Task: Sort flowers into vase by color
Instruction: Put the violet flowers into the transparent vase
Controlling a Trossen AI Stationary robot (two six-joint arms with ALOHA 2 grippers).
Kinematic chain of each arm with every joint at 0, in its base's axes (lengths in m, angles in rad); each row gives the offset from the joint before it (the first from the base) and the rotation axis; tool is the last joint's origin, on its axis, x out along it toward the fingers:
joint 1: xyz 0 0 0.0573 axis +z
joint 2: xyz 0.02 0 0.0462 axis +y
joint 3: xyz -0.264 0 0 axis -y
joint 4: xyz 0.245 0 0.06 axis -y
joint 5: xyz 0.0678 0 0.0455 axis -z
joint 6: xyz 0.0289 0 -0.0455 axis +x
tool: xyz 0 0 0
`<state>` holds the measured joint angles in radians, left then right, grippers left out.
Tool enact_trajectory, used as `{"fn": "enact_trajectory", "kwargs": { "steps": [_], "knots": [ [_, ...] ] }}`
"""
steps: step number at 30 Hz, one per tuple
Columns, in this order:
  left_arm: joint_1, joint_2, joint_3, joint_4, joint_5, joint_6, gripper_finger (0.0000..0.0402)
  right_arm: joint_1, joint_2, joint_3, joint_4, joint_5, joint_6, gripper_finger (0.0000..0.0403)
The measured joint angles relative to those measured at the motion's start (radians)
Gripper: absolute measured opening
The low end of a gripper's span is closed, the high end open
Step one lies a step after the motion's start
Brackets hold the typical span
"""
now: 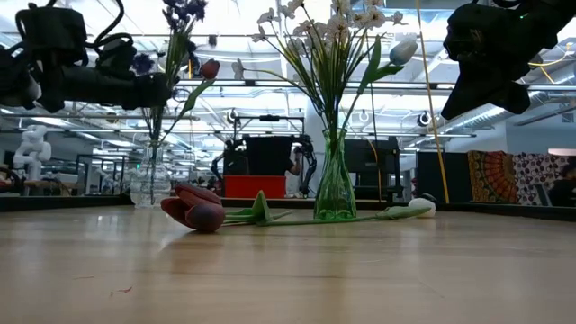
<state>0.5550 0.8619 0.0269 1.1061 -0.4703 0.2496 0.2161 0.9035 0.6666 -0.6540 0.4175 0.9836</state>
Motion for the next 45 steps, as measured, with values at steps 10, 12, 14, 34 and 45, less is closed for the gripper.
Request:
{"fn": "enact_trajectory", "kwargs": {
  "steps": [10,12,14,34,45],
  "knots": [
    [0.014,0.000,0.000,-0.115,0.051,-0.060,0.0006,0.000,0.000,0.000,0.000,0.001,0.000,0.0000],
    [0.014,0.000,0.000,-0.122,0.087,-0.061,0.0006,0.000,0.000,0.000,0.000,0.001,0.000,0.0000],
    [0.014,0.000,0.000,-0.126,0.094,-0.061,0.0006,0.000,0.000,0.000,0.000,0.001,0.000,0.0000],
    [0.014,0.000,0.000,-0.183,0.100,-0.088,0.0079,0.000,0.000,0.000,0.000,0.001,0.026,0.0000],
    [-0.001,0.000,0.000,-0.172,0.100,-0.088,0.0109,0.000,0.000,0.000,0.009,0.004,0.026,0.0000]
  ]
}}
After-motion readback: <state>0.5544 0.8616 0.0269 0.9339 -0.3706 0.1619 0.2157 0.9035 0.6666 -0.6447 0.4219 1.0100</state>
